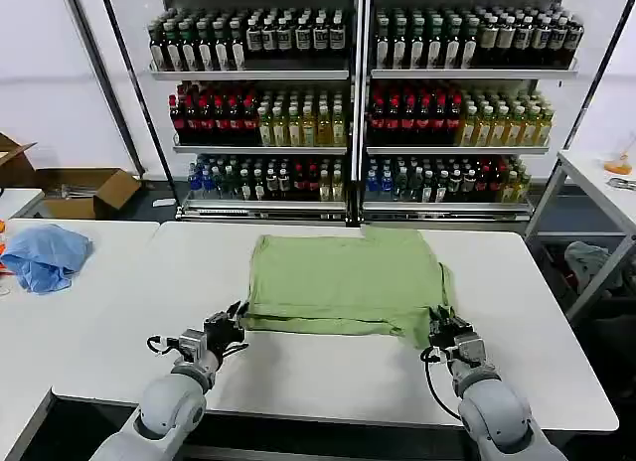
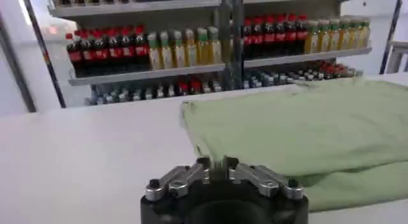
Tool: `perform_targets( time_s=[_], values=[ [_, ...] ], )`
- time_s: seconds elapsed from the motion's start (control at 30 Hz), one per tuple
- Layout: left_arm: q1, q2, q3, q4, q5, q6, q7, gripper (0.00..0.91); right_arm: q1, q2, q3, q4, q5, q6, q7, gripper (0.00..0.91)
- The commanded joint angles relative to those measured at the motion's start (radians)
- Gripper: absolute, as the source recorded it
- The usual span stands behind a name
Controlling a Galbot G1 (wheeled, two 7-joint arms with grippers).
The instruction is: Fold and organize the clothes.
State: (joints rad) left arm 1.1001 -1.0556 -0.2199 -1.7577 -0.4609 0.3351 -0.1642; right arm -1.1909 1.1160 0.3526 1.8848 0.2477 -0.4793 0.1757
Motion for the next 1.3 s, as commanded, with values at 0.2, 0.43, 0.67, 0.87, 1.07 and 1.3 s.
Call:
perform_targets(
  time_s=[0.2, 0.43, 0.67, 0.87, 1.07, 1.3],
  values=[
    [0.114, -0.033, -0.032, -0.043, 0.006, -0.016, -0.023, 0.907, -0.257, 0.058, 0.195, 0.131, 0.032, 0.058, 0.027, 0.907],
    [0.059, -0.056, -0.007, 0.036, 0.003, -0.013, -0.027, 0.867, -0.183, 0.074, 0.151, 0.053, 0.115, -0.02, 0.049, 0.776],
    [0.034, -0.054, 0.005, 0.066, -0.02, -0.012, -0.024, 0.03, -0.117, 0.074, 0.11, -0.019, 0.15, -0.012, 0.048, 0.0],
    [0.023, -0.052, 0.009, 0.077, -0.039, -0.011, -0.016, 0.02, -0.091, 0.062, 0.098, -0.042, 0.164, -0.012, 0.038, 0.0],
    [0.011, -0.049, 0.01, 0.093, -0.063, -0.01, -0.008, 0.02, -0.076, 0.051, 0.093, -0.054, 0.179, -0.015, 0.032, 0.0],
    [0.029, -0.034, 0.003, 0.067, -0.095, -0.009, 0.003, 0.03, -0.101, 0.033, 0.105, -0.019, 0.187, -0.015, 0.023, 0.0]
  ],
)
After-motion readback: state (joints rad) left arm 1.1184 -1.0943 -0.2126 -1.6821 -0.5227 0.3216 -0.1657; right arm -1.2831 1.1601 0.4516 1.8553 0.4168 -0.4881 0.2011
